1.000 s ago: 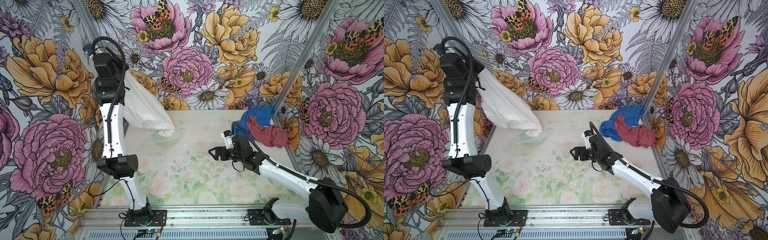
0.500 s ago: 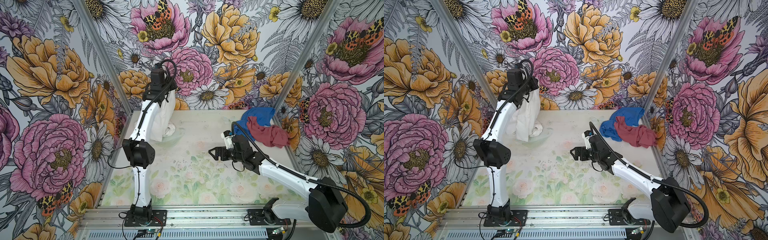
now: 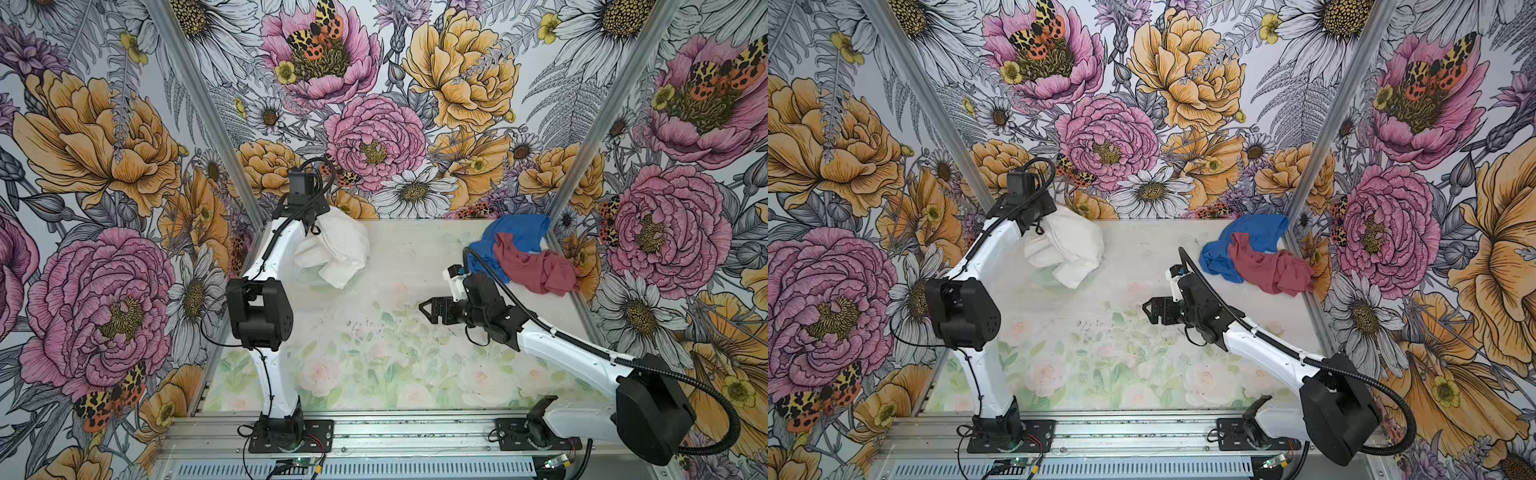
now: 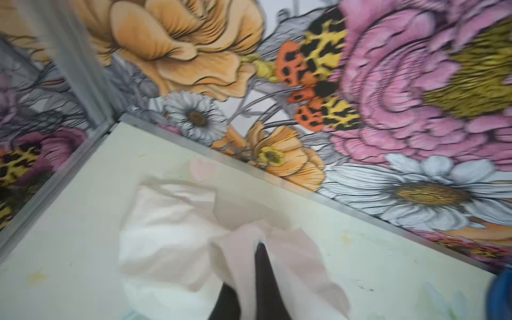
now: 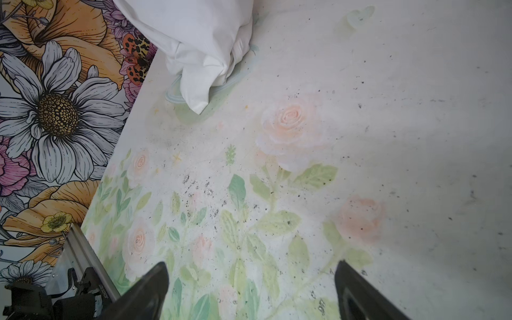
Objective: Pick out a specific cloth from the pile
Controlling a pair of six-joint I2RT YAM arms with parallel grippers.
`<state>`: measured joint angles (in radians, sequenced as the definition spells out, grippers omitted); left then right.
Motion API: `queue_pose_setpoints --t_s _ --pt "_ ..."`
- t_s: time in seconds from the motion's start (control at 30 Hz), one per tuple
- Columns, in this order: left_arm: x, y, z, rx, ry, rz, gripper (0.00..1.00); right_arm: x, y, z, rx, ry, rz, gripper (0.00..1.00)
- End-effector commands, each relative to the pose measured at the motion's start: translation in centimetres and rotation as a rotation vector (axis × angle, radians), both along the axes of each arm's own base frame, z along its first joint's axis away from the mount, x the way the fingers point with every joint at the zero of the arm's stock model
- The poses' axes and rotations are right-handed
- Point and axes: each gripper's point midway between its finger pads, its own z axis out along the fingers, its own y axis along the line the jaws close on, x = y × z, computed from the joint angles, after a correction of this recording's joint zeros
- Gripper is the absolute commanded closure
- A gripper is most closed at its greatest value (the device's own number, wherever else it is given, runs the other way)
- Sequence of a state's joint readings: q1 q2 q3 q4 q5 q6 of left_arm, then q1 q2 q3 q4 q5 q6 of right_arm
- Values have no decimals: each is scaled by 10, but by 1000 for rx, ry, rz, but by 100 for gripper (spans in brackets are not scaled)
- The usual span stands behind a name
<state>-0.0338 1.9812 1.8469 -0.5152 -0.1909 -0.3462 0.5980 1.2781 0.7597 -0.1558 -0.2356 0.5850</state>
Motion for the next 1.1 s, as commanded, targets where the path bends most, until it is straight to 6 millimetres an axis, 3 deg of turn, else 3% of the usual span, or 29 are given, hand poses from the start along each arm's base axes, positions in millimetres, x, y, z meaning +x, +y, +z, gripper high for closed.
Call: queue_pose_setpoints --t_s 0.0,0.1,0.23,0.37,0.43,0.53,0.63,0.67,0.73,0.8,0.93,1.07 --pt "-17 58 -30 99 55 140 100 3 -1 0 -6 -9 -2 6" --pt "-16 80 -79 44 142 129 100 4 0 1 -3 -9 0 6" --pt "-6 92 -125 24 222 96 100 5 0 2 0 -7 -3 6" --pt "7 94 -138 19 231 65 99 1 -2 3 11 -2 -13 6" --pt "9 92 -130 31 218 49 69 -1 -6 5 10 -8 -24 6" --pt "5 85 -98 74 167 19 37 -3 -11 4 1 -13 -36 6" --pt "-8 52 -56 193 94 -99 7 -3 -11 3 -3 -12 -33 6" --pt "-14 36 -49 238 88 -160 1 -2 -10 3 -4 -12 -32 6" --pt "-28 -7 -42 353 94 -340 1 0 -8 3 -5 -10 -26 6" --pt "-44 -51 -57 449 141 -533 1 1 -6 1 -7 -4 -21 6" --pt "-68 -106 -98 682 316 -729 1 2 -2 1 -9 -3 2 6" --pt "-80 -127 -132 783 430 -788 1 -3 -7 1 -10 -9 -4 6"
